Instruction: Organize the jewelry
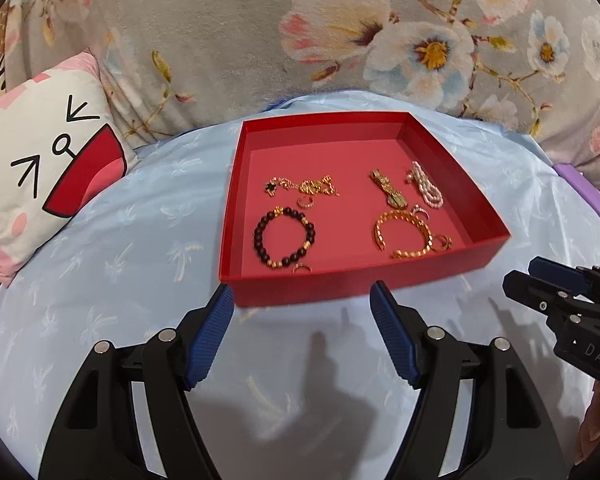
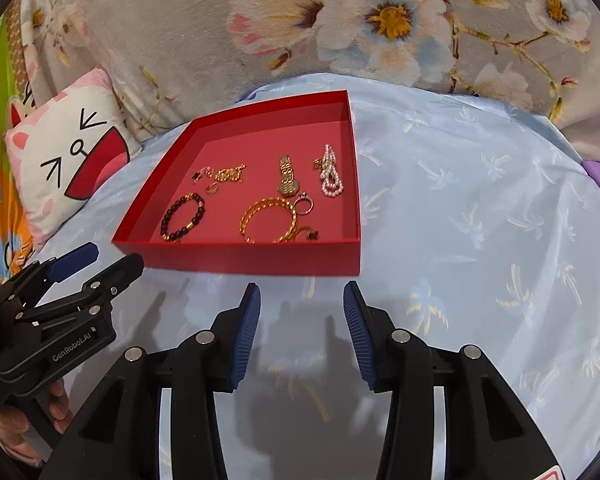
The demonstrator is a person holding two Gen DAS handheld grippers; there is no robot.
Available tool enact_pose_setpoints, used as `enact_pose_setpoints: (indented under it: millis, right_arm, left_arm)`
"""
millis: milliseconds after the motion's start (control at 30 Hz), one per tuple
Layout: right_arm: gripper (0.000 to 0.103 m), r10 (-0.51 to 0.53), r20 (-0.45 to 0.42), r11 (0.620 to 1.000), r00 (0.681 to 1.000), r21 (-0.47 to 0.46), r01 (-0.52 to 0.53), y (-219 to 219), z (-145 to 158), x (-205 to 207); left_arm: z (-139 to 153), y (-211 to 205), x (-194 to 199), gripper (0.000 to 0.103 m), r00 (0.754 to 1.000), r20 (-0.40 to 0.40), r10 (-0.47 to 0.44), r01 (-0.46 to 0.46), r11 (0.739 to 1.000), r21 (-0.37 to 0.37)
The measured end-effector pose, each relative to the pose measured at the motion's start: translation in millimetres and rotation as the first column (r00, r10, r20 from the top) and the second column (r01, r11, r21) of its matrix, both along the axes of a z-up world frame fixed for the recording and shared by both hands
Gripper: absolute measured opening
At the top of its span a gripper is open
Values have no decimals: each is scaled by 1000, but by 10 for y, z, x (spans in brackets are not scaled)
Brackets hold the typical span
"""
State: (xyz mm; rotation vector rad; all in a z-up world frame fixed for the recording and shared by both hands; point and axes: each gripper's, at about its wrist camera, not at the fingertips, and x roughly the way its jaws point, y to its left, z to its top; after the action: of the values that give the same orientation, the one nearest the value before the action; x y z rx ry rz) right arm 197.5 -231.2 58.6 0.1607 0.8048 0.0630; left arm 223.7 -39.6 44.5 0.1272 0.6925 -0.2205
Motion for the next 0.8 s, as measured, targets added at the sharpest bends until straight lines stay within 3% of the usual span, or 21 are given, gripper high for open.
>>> enact_pose_setpoints:
  millis: [433, 800]
  right_arm:
    - [53, 9, -10, 1000, 1000, -19, -10, 106, -114, -434]
    - [64, 26, -12, 995, 1000, -97, -27, 353, -277, -660]
  left_arm:
    - [-188, 43, -456, 69, 1000, -14, 21, -21, 1000, 23]
    - [-206, 150, -667, 87, 997, 14, 73, -73, 997, 6]
